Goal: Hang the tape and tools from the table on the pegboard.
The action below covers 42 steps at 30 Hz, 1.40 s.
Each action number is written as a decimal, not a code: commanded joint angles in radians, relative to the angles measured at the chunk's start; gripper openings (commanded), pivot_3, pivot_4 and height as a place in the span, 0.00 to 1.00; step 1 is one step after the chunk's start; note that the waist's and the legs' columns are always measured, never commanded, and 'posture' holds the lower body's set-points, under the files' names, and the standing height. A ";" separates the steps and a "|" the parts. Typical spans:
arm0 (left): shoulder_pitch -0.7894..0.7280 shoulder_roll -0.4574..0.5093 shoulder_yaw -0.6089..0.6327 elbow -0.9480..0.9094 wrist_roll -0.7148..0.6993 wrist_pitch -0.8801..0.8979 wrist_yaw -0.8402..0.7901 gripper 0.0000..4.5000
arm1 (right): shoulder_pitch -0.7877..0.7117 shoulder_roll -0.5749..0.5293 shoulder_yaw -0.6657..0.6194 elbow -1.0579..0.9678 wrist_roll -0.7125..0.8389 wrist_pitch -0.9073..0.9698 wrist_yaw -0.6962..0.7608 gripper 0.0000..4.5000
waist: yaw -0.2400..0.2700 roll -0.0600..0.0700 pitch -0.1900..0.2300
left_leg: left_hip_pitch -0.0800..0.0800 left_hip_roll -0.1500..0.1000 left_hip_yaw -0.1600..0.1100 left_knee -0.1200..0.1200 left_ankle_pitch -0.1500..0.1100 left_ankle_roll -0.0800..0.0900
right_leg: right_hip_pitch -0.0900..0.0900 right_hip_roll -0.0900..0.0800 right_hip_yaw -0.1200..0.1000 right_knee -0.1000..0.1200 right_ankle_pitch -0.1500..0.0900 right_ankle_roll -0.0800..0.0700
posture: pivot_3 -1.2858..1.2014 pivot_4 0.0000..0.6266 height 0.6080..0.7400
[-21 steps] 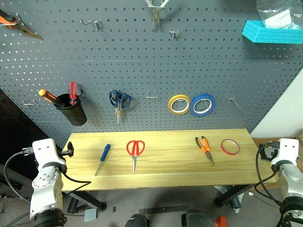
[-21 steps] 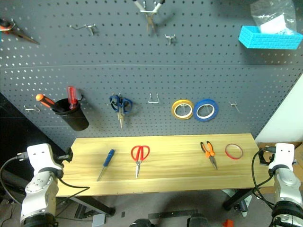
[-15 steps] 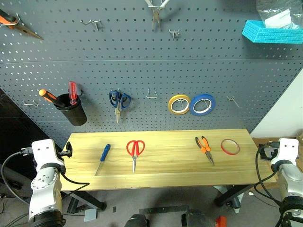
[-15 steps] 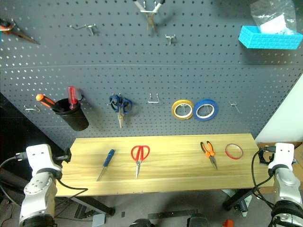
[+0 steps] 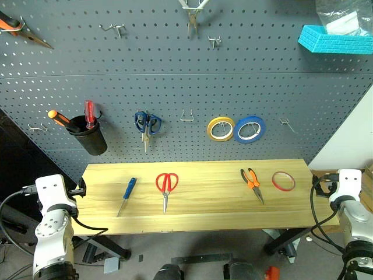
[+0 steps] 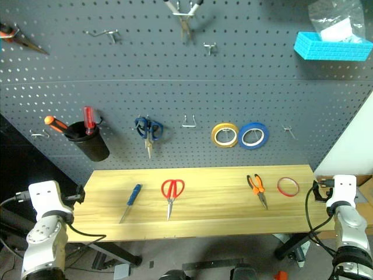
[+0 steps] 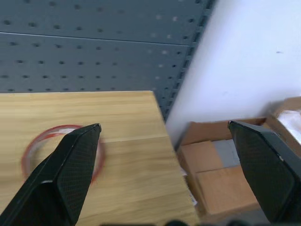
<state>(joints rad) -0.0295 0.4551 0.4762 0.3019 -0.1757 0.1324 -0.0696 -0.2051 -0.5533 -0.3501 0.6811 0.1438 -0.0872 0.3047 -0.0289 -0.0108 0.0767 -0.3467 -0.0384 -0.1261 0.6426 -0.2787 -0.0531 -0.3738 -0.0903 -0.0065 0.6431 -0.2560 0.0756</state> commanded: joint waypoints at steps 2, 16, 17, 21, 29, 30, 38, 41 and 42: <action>0.004 0.013 0.003 -0.093 -0.002 0.013 -0.007 0.99 | 0.047 0.024 0.067 -0.188 0.018 0.015 0.100 1.00 | 0.000 -0.001 0.001 | 0.000 0.000 0.000 0.000 0.000 0.000 | 0.000 0.000 0.000 0.000 0.000 0.000 | 0.51 0.09 1.00; 0.007 0.000 -0.027 -0.165 0.014 0.031 -0.009 0.99 | 0.098 0.044 0.083 -0.350 0.034 0.111 0.112 1.00 | -0.018 0.002 0.027 | -0.014 -0.019 -0.035 -0.001 0.003 0.005 | 0.010 -0.021 -0.033 0.001 -0.010 0.006 | 0.51 0.14 1.00; 0.003 0.001 -0.031 -0.165 0.016 0.028 -0.013 0.99 | 0.099 0.045 0.082 -0.353 0.034 0.116 0.108 1.00 | -0.023 0.005 0.029 | -0.014 -0.026 -0.045 -0.001 0.006 0.007 | 0.011 -0.027 -0.044 0.002 -0.012 0.009 | 0.51 0.14 1.00; -0.006 0.011 -0.069 -0.167 0.053 0.006 -0.024 0.99 | 0.104 0.046 0.079 -0.366 0.037 0.130 0.102 1.00 | -0.003 0.009 0.033 | -0.016 -0.037 -0.058 -0.001 0.010 0.002 | 0.012 -0.033 -0.047 0.002 -0.014 0.013 | 0.51 0.14 1.00; -0.042 0.037 -0.221 -0.265 0.103 -0.046 -0.168 0.99 | 0.144 0.021 0.080 -0.426 0.042 0.217 0.120 1.00 | 0.016 0.007 0.046 | -0.017 -0.036 -0.041 -0.003 0.009 0.004 | 0.003 -0.033 -0.031 0.002 -0.014 0.013 | 0.50 0.19 1.00; -0.048 0.054 -0.264 -0.300 0.089 -0.024 -0.237 0.99 | 0.156 0.006 0.093 -0.451 0.038 0.252 0.138 1.00 | 0.017 0.006 0.050 | -0.017 -0.036 -0.040 -0.003 0.009 0.004 | 0.002 -0.033 -0.030 0.002 -0.013 0.013 | 0.50 0.21 1.00; -0.138 0.119 -0.447 -0.450 -0.065 0.147 -0.601 0.99 | 0.162 -0.045 0.167 -0.669 0.010 0.492 0.146 1.00 | -0.010 0.009 0.097 | -0.019 -0.034 -0.035 -0.003 0.008 0.006 | -0.002 -0.033 -0.026 0.003 -0.011 0.008 | 0.47 0.33 1.00; -0.181 0.146 -0.505 -0.466 -0.109 0.205 -0.722 0.99 | 0.107 -0.052 0.182 -0.629 -0.006 0.559 0.131 1.00 | -0.026 0.006 0.120 | -0.020 -0.033 -0.033 -0.003 0.007 0.007 | -0.003 -0.032 -0.025 0.003 -0.010 0.008 | 0.47 0.37 1.00; -0.199 0.151 -0.520 -0.470 -0.125 0.227 -0.753 0.99 | 0.081 -0.055 0.184 -0.596 -0.010 0.573 0.131 1.00 | -0.029 0.005 0.128 | -0.020 -0.033 -0.032 -0.003 0.007 0.007 | -0.003 -0.032 -0.024 0.003 -0.010 0.008 | 0.46 0.38 1.00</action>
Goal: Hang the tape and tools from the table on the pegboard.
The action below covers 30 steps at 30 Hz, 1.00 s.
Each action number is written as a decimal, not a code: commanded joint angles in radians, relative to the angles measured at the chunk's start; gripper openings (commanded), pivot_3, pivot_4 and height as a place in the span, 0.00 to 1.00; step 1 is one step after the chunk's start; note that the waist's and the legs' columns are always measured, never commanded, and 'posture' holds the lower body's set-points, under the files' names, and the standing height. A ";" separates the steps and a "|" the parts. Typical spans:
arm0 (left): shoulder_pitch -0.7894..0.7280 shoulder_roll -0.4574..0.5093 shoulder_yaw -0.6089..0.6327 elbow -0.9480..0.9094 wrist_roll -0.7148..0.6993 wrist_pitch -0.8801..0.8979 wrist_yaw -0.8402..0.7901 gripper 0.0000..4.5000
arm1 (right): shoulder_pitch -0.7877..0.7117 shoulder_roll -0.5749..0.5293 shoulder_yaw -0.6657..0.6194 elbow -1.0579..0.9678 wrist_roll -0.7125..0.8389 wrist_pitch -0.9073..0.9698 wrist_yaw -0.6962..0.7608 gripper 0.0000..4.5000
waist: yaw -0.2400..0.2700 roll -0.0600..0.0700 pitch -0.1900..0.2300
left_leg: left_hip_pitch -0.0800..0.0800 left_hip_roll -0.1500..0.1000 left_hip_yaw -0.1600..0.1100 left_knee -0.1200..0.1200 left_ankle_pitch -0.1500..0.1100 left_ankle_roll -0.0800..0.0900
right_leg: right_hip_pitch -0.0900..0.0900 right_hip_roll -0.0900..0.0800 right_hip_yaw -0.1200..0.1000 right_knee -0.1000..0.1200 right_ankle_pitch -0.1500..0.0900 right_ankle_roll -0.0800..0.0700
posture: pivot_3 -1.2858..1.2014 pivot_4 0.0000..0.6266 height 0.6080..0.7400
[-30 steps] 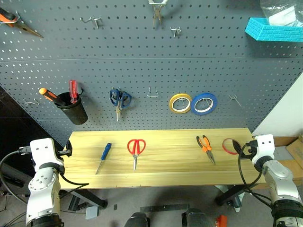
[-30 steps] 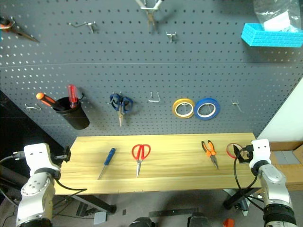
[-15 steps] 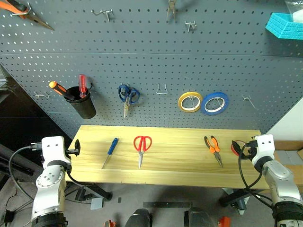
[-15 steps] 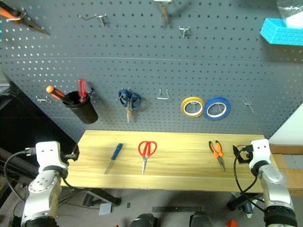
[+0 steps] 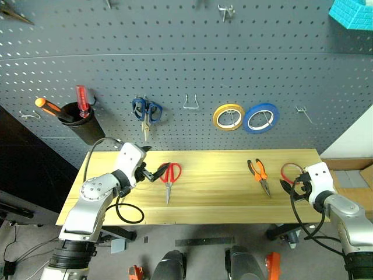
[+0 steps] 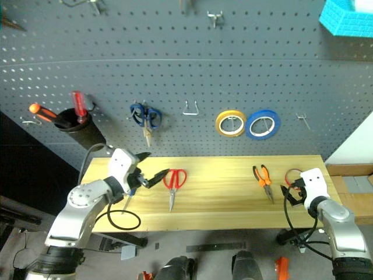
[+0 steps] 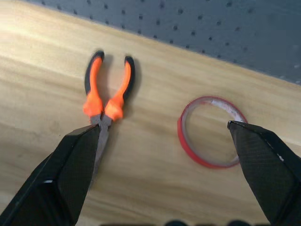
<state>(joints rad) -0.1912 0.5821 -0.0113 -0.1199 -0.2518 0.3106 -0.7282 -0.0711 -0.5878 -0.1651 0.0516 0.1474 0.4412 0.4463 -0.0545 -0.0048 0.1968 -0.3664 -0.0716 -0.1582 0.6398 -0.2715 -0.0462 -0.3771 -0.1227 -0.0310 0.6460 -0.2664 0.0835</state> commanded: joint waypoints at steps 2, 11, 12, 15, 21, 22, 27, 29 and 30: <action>-0.067 0.032 -0.050 -0.051 -0.070 0.072 -0.141 0.99 | -0.101 -0.029 0.011 0.091 -0.028 0.064 -0.001 1.00 | -0.005 -0.003 0.021 | -0.002 0.000 0.001 0.001 0.000 0.001 | -0.002 0.000 0.001 0.000 0.000 0.000 | 0.46 0.41 1.00; -0.201 0.018 -0.117 -0.057 -0.062 0.085 -0.226 0.99 | -0.434 -0.055 0.122 0.573 -0.101 -0.010 0.108 1.00 | -0.023 -0.006 0.070 | -0.016 0.000 0.003 0.006 0.000 0.001 | -0.013 -0.001 0.000 0.001 0.003 -0.003 | 0.46 0.48 1.00; -0.200 0.019 -0.120 -0.064 -0.059 0.083 -0.228 0.99 | -0.456 -0.054 0.126 0.610 -0.102 -0.017 0.121 1.00 | -0.024 -0.006 0.073 | -0.016 0.000 0.003 0.005 0.000 0.001 | -0.013 -0.001 0.000 0.000 0.003 -0.003 | 0.47 0.49 1.00; -0.195 0.020 -0.129 -0.079 -0.051 0.078 -0.229 0.99 | -0.520 -0.053 0.141 0.725 -0.109 -0.026 0.161 1.00 | -0.026 -0.006 0.080 | -0.019 0.002 0.004 0.005 0.001 -0.001 | -0.014 -0.001 -0.002 -0.002 0.003 -0.003 | 0.47 0.49 1.00; -0.182 0.022 -0.139 -0.082 -0.034 0.060 -0.230 1.00 | -0.605 -0.061 0.181 0.908 -0.144 -0.049 0.244 0.91 | -0.027 -0.007 0.083 | -0.032 0.002 0.007 0.008 0.001 -0.002 | -0.028 -0.002 -0.001 0.001 0.004 -0.002 | 0.48 0.49 1.00; -0.181 0.021 -0.140 -0.081 -0.032 0.057 -0.230 1.00 | -0.612 -0.064 0.197 0.931 -0.162 -0.067 0.257 0.86 | -0.026 -0.007 0.084 | -0.032 0.002 0.007 0.008 0.001 -0.002 | -0.028 -0.002 -0.001 0.001 0.004 -0.002 | 0.48 0.49 1.00; -0.180 0.018 -0.148 -0.075 -0.023 0.042 -0.236 1.00 | -0.657 -0.067 0.253 1.025 -0.230 -0.132 0.284 0.50 | -0.028 -0.007 0.084 | -0.032 0.002 0.008 0.009 0.001 -0.002 | -0.028 -0.001 -0.001 0.003 0.004 -0.002 | 0.48 0.48 1.00; -0.183 0.014 -0.149 -0.070 -0.021 0.038 -0.237 1.00 | -0.662 -0.064 0.278 1.046 -0.259 -0.164 0.290 0.33 | -0.028 -0.007 0.083 | -0.032 0.002 0.007 0.010 0.001 -0.002 | -0.028 -0.001 0.000 0.003 0.004 -0.002 | 0.48 0.48 1.00; -0.185 0.013 -0.149 -0.069 -0.022 0.034 -0.238 1.00 | -0.662 -0.062 0.283 1.052 -0.267 -0.175 0.290 0.27 | -0.028 -0.007 0.083 | -0.032 0.002 0.007 0.010 0.001 -0.002 | -0.028 -0.001 -0.001 0.003 0.005 -0.002 | 0.48 0.48 1.00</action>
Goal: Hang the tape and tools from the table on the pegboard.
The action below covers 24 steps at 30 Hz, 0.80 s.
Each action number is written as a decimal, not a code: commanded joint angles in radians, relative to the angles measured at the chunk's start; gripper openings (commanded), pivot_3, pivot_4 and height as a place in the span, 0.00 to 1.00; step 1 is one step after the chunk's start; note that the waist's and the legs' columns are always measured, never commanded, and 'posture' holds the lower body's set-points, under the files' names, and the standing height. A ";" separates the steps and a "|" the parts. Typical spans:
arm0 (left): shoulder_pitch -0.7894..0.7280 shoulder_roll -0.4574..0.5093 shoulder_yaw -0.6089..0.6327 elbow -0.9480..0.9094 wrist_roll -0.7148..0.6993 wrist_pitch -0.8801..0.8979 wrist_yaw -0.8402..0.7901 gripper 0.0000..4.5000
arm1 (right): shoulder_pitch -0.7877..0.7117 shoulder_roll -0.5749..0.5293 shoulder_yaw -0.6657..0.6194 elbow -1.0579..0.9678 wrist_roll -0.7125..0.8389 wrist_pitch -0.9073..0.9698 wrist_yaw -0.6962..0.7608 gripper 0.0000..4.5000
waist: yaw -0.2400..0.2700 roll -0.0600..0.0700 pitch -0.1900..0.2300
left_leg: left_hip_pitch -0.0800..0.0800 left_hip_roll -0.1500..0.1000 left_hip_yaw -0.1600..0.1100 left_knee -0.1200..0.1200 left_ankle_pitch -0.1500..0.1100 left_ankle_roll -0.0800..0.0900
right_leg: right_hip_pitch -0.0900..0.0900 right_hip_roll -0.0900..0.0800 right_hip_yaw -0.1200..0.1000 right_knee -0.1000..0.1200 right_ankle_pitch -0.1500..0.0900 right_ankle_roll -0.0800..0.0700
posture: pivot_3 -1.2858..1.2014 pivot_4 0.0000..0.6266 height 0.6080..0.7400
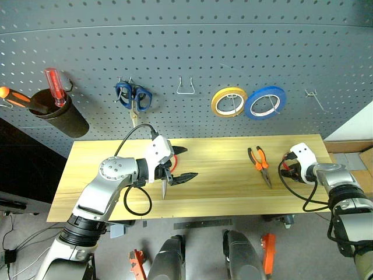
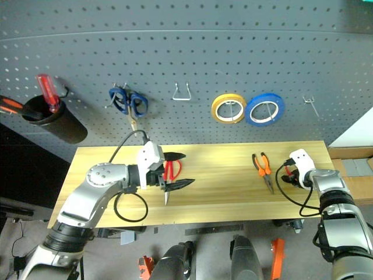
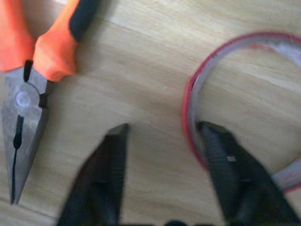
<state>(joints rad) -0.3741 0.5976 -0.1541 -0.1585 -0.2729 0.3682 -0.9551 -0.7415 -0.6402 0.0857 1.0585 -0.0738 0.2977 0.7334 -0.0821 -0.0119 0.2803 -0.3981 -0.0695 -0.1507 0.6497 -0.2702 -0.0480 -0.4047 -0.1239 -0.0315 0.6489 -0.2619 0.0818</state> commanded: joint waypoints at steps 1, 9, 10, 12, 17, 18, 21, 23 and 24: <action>-0.003 -0.005 -0.004 -0.032 -0.006 -0.025 -0.015 1.00 | 0.011 -0.009 0.039 0.050 -0.054 -0.047 -0.002 0.18 | 0.000 0.000 0.000 | 0.000 0.000 0.000 0.000 0.000 0.000 | 0.000 0.000 0.000 0.000 0.000 0.000 | 0.48 0.47 1.00; -0.020 -0.026 -0.001 -0.048 -0.019 -0.031 -0.032 1.00 | 0.170 -0.047 -0.043 -0.224 -0.012 -0.085 -0.071 0.01 | 0.004 0.000 0.000 | -0.002 0.000 0.000 0.007 0.000 0.000 | 0.000 0.000 0.001 0.002 0.001 0.001 | 0.46 0.46 1.00; -0.026 -0.031 -0.002 -0.049 -0.016 -0.034 -0.029 1.00 | 0.231 -0.064 -0.070 -0.342 -0.002 -0.065 -0.086 0.01 | 0.007 0.001 0.000 | -0.002 -0.001 -0.001 0.008 0.000 0.000 | 0.000 0.000 0.001 0.002 0.001 0.001 | 0.46 0.46 1.00; -0.038 -0.045 -0.005 -0.053 -0.012 -0.042 -0.024 1.00 | 0.363 -0.084 -0.137 -0.609 0.013 -0.005 -0.122 0.01 | 0.010 0.002 0.001 | -0.003 -0.002 -0.001 0.010 0.000 0.000 | 0.000 0.000 0.001 0.003 0.002 0.002 | 0.46 0.47 1.00; -0.060 -0.075 -0.020 -0.076 -0.031 -0.047 -0.034 1.00 | 0.645 -0.033 -0.301 -1.300 0.001 0.169 -0.256 0.01 | 0.000 0.003 0.002 | -0.002 -0.003 0.004 0.011 -0.001 0.001 | -0.003 -0.001 0.009 0.009 0.002 0.004 | 0.44 0.48 1.00; -0.066 -0.080 -0.023 -0.078 -0.034 -0.048 -0.037 1.00 | 0.682 -0.006 -0.314 -1.422 -0.002 0.197 -0.281 0.01 | -0.004 0.002 0.002 | -0.001 -0.002 0.006 0.011 -0.002 0.004 | -0.004 0.000 0.011 0.010 0.002 0.004 | 0.44 0.48 1.00; -0.086 -0.098 -0.028 -0.065 -0.035 -0.052 -0.041 1.00 | 0.727 0.068 -0.304 -1.652 -0.037 0.234 -0.357 0.01 | -0.010 -0.002 0.005 | 0.004 0.001 0.014 0.012 -0.003 0.005 | -0.005 0.003 0.018 0.015 0.002 0.004 | 0.43 0.49 1.00; -0.100 -0.107 -0.031 -0.051 -0.033 -0.055 -0.043 1.00 | 0.718 0.095 -0.277 -1.731 -0.073 0.244 -0.394 0.01 | -0.012 -0.003 0.006 | 0.004 0.006 0.016 0.012 -0.003 0.006 | -0.005 0.005 0.020 0.014 0.003 0.005 | 0.42 0.49 1.00; -0.106 -0.112 -0.033 -0.044 -0.031 -0.058 -0.043 1.00 | 0.698 0.106 -0.263 -1.758 -0.085 0.247 -0.409 0.01 | -0.013 -0.004 0.007 | 0.005 0.009 0.016 0.013 -0.003 0.006 | -0.005 0.006 0.021 0.014 0.004 0.006 | 0.42 0.49 1.00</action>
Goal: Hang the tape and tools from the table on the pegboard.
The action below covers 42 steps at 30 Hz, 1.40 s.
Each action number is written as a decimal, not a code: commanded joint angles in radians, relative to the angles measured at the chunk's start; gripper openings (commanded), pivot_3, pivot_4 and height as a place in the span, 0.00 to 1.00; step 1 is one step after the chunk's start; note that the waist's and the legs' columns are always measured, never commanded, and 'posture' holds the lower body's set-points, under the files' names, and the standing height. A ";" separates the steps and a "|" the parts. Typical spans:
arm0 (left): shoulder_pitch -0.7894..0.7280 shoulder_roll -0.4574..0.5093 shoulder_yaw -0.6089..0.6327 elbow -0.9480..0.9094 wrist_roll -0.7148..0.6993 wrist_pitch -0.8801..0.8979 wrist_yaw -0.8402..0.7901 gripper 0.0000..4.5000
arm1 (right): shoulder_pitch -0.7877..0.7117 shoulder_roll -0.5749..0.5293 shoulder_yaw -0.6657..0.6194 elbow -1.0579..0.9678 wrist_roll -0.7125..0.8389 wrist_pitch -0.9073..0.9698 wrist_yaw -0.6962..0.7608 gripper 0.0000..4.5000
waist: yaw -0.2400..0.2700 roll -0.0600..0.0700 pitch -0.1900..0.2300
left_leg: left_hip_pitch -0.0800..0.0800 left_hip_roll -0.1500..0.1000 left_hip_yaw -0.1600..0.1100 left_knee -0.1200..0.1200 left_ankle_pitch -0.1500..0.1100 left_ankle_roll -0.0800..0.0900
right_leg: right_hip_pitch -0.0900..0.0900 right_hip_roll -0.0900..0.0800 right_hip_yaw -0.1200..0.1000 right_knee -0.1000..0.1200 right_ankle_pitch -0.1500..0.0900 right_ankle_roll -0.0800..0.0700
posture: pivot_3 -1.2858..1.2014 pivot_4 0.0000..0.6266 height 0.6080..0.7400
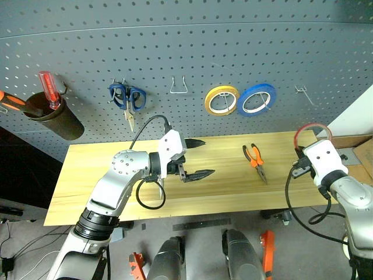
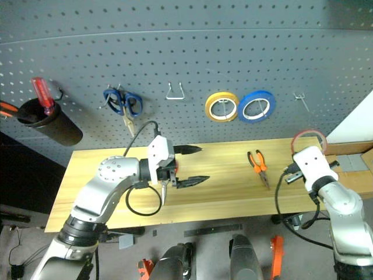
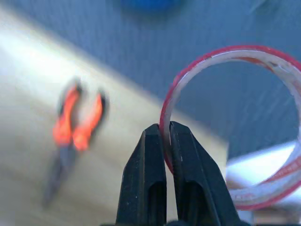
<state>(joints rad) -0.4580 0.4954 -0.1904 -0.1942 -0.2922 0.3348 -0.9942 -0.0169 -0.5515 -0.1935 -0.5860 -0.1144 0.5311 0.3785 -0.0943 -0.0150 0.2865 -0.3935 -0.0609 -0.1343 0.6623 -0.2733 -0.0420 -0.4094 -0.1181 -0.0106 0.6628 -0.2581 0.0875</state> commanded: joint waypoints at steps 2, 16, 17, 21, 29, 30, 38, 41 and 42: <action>-0.032 -0.018 -0.003 0.006 -0.008 -0.031 -0.006 1.00 | -0.090 0.038 0.028 -0.114 -0.039 0.030 -0.071 0.01 | -0.004 -0.002 0.001 | 0.001 0.000 0.001 0.001 0.000 0.001 | 0.000 0.001 0.001 0.000 0.001 0.000 | 0.42 0.49 1.00; -0.047 -0.045 0.004 0.036 0.016 -0.059 0.032 1.00 | -0.437 0.058 -0.071 0.449 0.112 -0.054 -0.086 0.01 | -0.017 -0.003 0.002 | -0.007 0.001 0.004 0.000 0.001 -0.001 | -0.009 0.000 0.002 -0.002 0.004 -0.003 | 0.43 0.42 1.00; -0.046 -0.046 0.005 0.036 0.017 -0.060 0.034 1.00 | -0.451 0.059 -0.072 0.486 0.119 -0.074 -0.087 0.01 | -0.018 -0.003 0.002 | -0.007 0.001 0.004 0.000 0.001 -0.001 | -0.009 0.001 0.002 -0.001 0.004 -0.003 | 0.43 0.42 1.00; -0.044 -0.052 0.014 0.036 0.016 -0.061 0.053 1.00 | -0.499 0.077 -0.073 0.609 0.150 -0.151 -0.090 0.01 | -0.020 -0.003 0.002 | -0.007 0.000 0.006 0.000 0.001 0.000 | -0.010 0.001 0.003 0.001 0.005 -0.003 | 0.43 0.41 1.00; -0.060 -0.096 0.056 0.023 -0.026 -0.025 0.116 1.00 | -0.448 0.116 -0.049 0.634 0.161 -0.193 -0.117 0.05 | -0.019 -0.003 0.002 | -0.007 0.001 0.006 0.001 0.001 -0.001 | -0.010 0.002 0.003 0.001 0.005 -0.003 | 0.44 0.41 1.00; -0.054 -0.092 0.057 0.024 -0.023 -0.028 0.114 1.00 | -0.428 0.124 -0.044 0.606 0.162 -0.178 -0.117 0.09 | -0.019 -0.003 0.002 | -0.007 0.001 0.006 0.001 0.002 -0.001 | -0.010 0.002 0.003 0.001 0.005 -0.003 | 0.44 0.41 1.00; -0.034 0.067 0.095 0.121 -0.005 -0.043 0.010 1.00 | -0.190 0.234 0.050 0.217 0.194 0.160 -0.161 0.64 | -0.020 -0.002 0.001 | -0.006 0.001 0.006 0.000 0.002 -0.001 | -0.012 0.006 0.005 0.002 0.006 -0.004 | 0.44 0.41 1.00; -0.025 0.144 0.084 0.209 0.052 -0.110 -0.031 1.00 | -0.177 0.301 0.137 0.173 0.198 0.332 -0.190 0.86 | -0.022 -0.002 0.001 | -0.005 0.003 0.005 0.000 0.001 0.000 | -0.012 0.008 0.006 0.003 0.007 -0.007 | 0.44 0.41 1.00; -0.025 0.158 0.082 0.231 0.066 -0.129 -0.037 1.00 | -0.189 0.317 0.160 0.182 0.192 0.370 -0.198 0.92 | -0.022 -0.002 0.001 | -0.005 0.004 0.005 0.001 0.001 0.000 | -0.012 0.008 0.006 0.003 0.008 -0.007 | 0.44 0.42 1.00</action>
<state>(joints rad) -0.4843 0.6308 -0.1153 0.0185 -0.2519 0.2558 -1.0130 -0.1890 -0.2485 -0.0688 -0.3677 0.0723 0.8295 0.1957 -0.1159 -0.0171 0.2879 -0.3984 -0.0574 -0.1292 0.6629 -0.2720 -0.0427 -0.4212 -0.1096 -0.0048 0.6658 -0.2499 0.0805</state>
